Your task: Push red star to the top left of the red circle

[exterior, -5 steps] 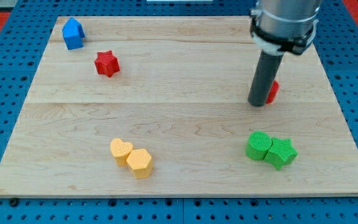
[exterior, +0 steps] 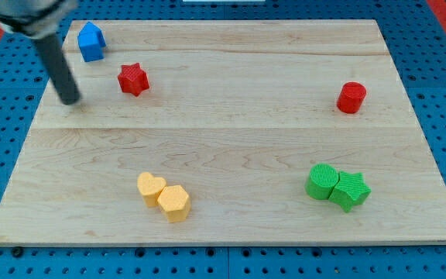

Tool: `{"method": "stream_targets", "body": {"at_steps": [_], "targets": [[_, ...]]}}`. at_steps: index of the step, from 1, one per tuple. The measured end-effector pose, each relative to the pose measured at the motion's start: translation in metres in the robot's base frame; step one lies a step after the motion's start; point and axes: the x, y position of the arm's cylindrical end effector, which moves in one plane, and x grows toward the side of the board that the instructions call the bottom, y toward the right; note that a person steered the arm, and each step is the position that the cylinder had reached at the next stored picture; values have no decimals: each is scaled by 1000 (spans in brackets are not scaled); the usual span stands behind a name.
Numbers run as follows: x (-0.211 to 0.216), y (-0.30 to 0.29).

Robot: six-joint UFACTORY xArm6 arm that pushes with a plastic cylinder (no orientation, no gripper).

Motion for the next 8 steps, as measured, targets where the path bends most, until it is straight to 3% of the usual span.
{"method": "stream_targets", "body": {"at_steps": [1, 3, 4, 5, 6, 7, 8], "targets": [[-34, -3], [0, 166], [-1, 185], [14, 60], [12, -29], [-16, 1], [-42, 92]]}}
